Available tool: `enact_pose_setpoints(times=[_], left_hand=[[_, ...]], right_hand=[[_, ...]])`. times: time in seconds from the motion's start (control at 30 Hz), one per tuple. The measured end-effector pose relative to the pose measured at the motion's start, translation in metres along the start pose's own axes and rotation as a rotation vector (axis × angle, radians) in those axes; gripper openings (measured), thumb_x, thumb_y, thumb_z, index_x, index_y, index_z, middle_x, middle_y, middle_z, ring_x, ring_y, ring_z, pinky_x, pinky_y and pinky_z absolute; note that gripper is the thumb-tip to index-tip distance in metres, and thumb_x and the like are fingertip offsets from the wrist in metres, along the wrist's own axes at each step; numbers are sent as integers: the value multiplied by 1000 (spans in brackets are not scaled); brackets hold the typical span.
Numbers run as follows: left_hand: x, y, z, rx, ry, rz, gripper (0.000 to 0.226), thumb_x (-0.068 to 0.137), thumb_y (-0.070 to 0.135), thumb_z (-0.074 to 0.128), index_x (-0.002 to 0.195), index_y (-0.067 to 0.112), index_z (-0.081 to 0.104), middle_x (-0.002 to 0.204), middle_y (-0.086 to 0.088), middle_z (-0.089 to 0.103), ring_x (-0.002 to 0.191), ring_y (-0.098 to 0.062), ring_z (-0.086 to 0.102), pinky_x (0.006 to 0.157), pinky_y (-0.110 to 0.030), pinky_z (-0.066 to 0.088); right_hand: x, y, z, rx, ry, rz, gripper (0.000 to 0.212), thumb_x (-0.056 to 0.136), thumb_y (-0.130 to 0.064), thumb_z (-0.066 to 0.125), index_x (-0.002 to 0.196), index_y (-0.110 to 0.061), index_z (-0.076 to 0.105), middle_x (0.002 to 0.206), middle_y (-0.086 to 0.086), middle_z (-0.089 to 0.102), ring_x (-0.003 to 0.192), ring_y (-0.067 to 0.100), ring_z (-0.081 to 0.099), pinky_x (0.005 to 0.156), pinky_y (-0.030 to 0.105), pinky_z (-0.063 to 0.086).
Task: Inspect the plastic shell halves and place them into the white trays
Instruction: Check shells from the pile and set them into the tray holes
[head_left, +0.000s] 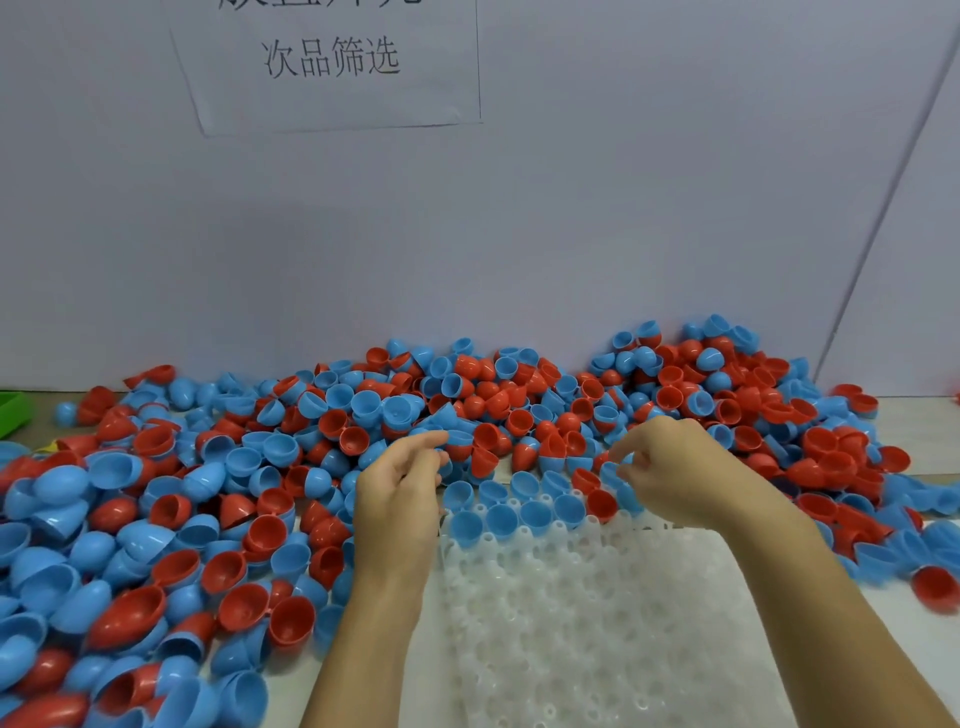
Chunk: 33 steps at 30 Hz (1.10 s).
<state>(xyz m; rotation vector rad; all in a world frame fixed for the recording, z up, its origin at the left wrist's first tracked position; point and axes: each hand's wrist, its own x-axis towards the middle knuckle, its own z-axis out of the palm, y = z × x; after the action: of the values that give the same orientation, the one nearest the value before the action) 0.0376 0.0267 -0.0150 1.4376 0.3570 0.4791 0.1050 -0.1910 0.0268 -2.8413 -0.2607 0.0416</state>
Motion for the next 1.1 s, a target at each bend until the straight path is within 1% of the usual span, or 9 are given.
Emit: enact_pose_setpoints(times=[0.07, 0.2, 0.37, 0.5, 0.63, 0.7, 0.77, 0.9, 1.1], left_hand=[[-4, 4, 1, 84, -10, 57, 29, 97, 11, 57, 90, 34, 72, 81, 16, 73, 81, 3, 65, 68, -22, 50], [-11, 16, 12, 345, -46, 199, 26, 95, 12, 62, 94, 38, 65, 94, 15, 66, 85, -5, 65, 57, -11, 49], [14, 35, 38, 828, -107, 304, 26, 90, 33, 67, 115, 37, 59, 120, 4, 50, 119, -23, 51, 91, -35, 51], [62, 47, 61, 1352, -255, 120, 58, 86, 56, 60, 140, 39, 45, 156, -10, 30, 144, -42, 25, 111, -60, 36], [100, 28, 80, 1689, -483, -89, 98, 83, 70, 60, 160, 30, 15, 165, -19, 15, 148, -47, 21, 116, -63, 28], [109, 18, 87, 1735, -495, -153, 113, 81, 64, 68, 160, 29, -4, 166, -19, 6, 147, -49, 22, 114, -62, 32], [111, 9, 89, 1732, -444, -103, 110, 83, 59, 69, 159, 33, -7, 165, -18, 9, 144, -50, 25, 110, -63, 36], [115, -8, 81, 1629, -321, 140, 84, 85, 55, 67, 150, 38, 17, 152, -19, 31, 134, -48, 37, 98, -58, 48], [123, -6, 79, 1604, -342, 141, 78, 86, 38, 71, 151, 40, 27, 147, -18, 40, 129, -44, 45, 92, -49, 51]], right_hand=[[-7, -4, 1, 110, 69, -31, 31, 98, -11, 54, 125, -18, 68, 128, 4, 66, 110, 20, 63, 93, 34, 53], [-10, -4, 1, 243, 109, -40, 28, 100, -17, 55, 125, -20, 67, 128, 3, 66, 106, 16, 62, 91, 32, 53], [-4, 9, 2, 356, 217, -48, 25, 99, -18, 56, 120, -21, 70, 103, -5, 68, 72, -1, 56, 57, 10, 40], [-3, 15, 4, 426, 251, -50, 23, 99, -18, 56, 116, -22, 71, 80, -20, 56, 71, -1, 57, 52, 10, 39], [-2, 20, 5, 476, 269, -67, 20, 98, -21, 58, 112, -24, 71, 74, -19, 56, 70, 0, 58, 51, 10, 38], [-1, 20, 6, 485, 271, -68, 19, 98, -21, 59, 111, -25, 72, 72, -16, 59, 67, 1, 59, 47, 7, 37], [0, 21, 7, 485, 263, -67, 18, 98, -22, 59, 110, -26, 71, 71, -15, 61, 66, 1, 60, 44, 6, 37], [2, 22, 9, 501, 259, -67, 17, 98, -23, 59, 110, -26, 71, 73, -12, 64, 66, 3, 60, 43, 4, 38], [2, 20, 10, 505, 238, -77, 18, 98, -23, 58, 110, -29, 70, 77, -8, 66, 69, 5, 61, 49, 10, 39]])
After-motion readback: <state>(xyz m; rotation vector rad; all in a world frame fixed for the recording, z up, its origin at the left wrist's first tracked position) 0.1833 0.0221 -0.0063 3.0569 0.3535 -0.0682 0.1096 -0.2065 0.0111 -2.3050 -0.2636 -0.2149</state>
